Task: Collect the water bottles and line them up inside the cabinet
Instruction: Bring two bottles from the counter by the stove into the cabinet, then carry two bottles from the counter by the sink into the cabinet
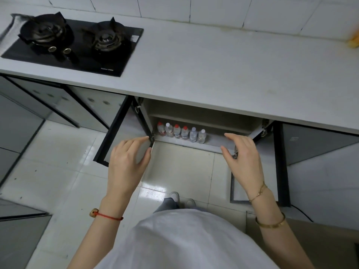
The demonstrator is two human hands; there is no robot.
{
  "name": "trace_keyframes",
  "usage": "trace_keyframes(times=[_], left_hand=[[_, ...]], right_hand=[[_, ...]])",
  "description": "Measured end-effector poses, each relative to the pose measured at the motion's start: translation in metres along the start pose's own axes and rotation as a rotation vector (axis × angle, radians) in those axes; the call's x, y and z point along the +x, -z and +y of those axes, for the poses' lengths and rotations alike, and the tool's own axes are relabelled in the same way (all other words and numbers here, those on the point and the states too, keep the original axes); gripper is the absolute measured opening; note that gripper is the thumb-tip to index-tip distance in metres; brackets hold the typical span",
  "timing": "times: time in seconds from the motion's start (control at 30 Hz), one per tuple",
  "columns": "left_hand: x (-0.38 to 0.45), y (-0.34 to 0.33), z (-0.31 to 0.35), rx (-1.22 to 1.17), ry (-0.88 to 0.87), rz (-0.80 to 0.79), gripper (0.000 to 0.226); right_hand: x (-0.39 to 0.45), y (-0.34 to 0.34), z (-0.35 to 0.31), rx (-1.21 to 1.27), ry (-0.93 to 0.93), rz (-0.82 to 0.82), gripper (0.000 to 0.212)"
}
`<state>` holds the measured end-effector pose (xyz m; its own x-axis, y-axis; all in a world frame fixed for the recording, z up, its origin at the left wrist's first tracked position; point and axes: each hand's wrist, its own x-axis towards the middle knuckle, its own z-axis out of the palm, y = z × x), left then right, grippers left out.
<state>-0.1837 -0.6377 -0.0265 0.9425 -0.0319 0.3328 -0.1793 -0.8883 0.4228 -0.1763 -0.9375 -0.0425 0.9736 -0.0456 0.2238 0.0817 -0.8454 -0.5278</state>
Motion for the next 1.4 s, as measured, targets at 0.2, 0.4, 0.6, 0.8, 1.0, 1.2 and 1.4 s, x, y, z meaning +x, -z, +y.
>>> trace_keyframes(times=[0.2,0.4,0.6,0.8,1.0,1.2,1.4], left_hand=[[-0.007,0.009,-0.005,0.024,0.049,0.013,0.029],[-0.028,0.023,-0.015,0.043,0.166,0.065,0.029],[-0.064,0.043,-0.034,0.102,0.345,0.11,0.029],[-0.106,0.071,-0.067,0.174,0.53,0.221,0.028],[-0.144,0.104,-0.125,0.203,0.72,0.322,0.028],[-0.17,0.161,-0.209,0.262,0.845,0.388,0.031],[-0.186,0.229,-0.298,0.36,0.864,0.442,0.027]], right_hand=[[0.003,-0.002,-0.01,0.016,0.021,-0.014,0.035],[0.012,-0.013,-0.022,0.023,0.107,-0.068,0.035],[0.026,-0.038,-0.052,0.06,0.23,-0.209,0.033],[0.042,-0.078,-0.109,0.107,0.427,-0.34,0.032],[0.058,-0.142,-0.189,0.13,0.596,-0.448,0.033],[0.062,-0.223,-0.295,0.185,0.733,-0.52,0.034],[0.049,-0.294,-0.413,0.23,0.8,-0.546,0.031]])
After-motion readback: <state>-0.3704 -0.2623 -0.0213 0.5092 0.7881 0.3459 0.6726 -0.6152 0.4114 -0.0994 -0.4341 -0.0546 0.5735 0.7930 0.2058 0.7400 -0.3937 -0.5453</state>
